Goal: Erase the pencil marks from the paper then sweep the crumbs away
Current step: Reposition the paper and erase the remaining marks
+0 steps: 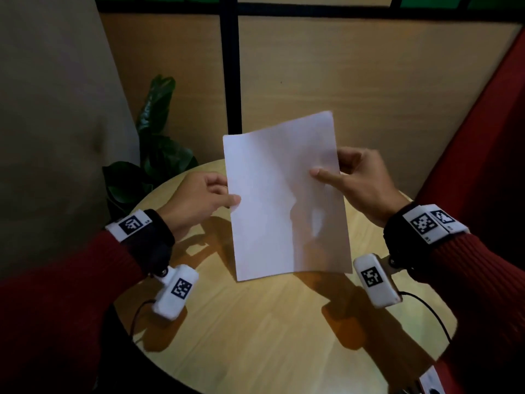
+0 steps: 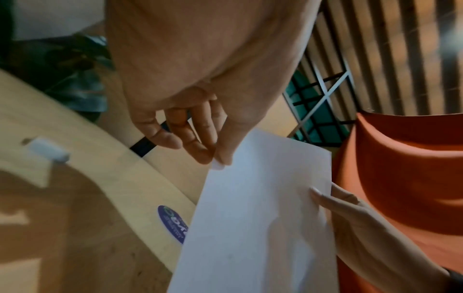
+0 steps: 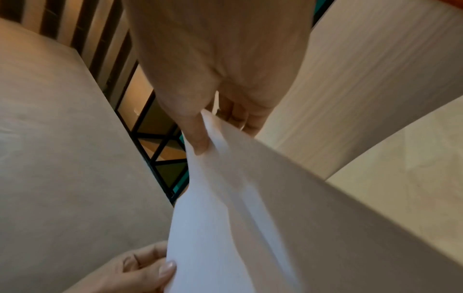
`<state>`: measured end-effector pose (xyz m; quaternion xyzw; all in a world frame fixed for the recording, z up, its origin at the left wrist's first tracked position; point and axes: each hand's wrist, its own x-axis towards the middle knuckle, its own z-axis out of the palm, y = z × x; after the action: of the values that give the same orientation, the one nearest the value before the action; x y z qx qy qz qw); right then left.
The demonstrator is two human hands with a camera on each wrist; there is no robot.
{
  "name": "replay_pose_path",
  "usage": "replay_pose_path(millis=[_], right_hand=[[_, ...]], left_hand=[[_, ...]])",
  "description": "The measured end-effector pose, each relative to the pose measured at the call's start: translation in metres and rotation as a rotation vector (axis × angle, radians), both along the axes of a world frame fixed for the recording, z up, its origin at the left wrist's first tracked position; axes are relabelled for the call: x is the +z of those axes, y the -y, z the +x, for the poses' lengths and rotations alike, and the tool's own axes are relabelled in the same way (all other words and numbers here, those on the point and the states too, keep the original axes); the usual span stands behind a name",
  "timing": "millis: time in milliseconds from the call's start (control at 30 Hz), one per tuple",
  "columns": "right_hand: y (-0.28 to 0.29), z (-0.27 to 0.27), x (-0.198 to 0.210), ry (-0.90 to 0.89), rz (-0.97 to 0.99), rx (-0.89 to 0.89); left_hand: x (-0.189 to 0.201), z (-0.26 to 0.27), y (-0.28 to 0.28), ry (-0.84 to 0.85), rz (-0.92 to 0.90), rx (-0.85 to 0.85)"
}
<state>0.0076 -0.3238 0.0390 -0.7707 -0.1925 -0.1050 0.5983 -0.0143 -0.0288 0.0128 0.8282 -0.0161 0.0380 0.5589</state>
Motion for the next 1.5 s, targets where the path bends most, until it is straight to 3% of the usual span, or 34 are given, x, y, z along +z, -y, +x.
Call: replay_pose_path(millis=[233, 367, 567, 700, 833, 933, 1300, 1400, 1500], right_hand=[[-0.011, -0.004, 0.002, 0.17, 0.139, -0.13], [-0.011, -0.006, -0.02, 0.058, -0.022, -0.165], [-0.01, -0.006, -0.025, 0.112, 0.001, -0.219], [-0.008, -0.004, -0.039, 0.056, -0.151, -0.237], [-0.008, -0.002, -0.045, 0.103, -0.114, -0.293], [-0.009, -0.003, -0.047, 0.099, -0.194, -0.278], [-0.006, -0.005, -0.05, 0.083, -0.257, -0.301], [-0.007, -0.006, -0.051, 0.066, -0.319, -0.266], [-0.007, -0.004, -0.05, 0.087, -0.294, -0.307]], left_hand=[[0.013, 0.001, 0.008, 0.412, 0.123, 0.107], [-0.005, 0.007, 0.002, 0.242, 0.225, 0.051], [-0.009, 0.01, -0.002, 0.346, 0.331, 0.143], [-0.02, 0.007, -0.009, 0.218, 0.436, 0.044], [-0.019, 0.005, -0.009, 0.308, 0.443, 0.101], [-0.018, 0.002, -0.004, 0.236, 0.513, 0.028], [-0.027, 0.004, -0.008, 0.269, 0.49, 0.092], [-0.03, 0.004, -0.009, 0.195, 0.561, 0.052], [-0.029, 0.005, -0.009, 0.243, 0.499, 0.094]])
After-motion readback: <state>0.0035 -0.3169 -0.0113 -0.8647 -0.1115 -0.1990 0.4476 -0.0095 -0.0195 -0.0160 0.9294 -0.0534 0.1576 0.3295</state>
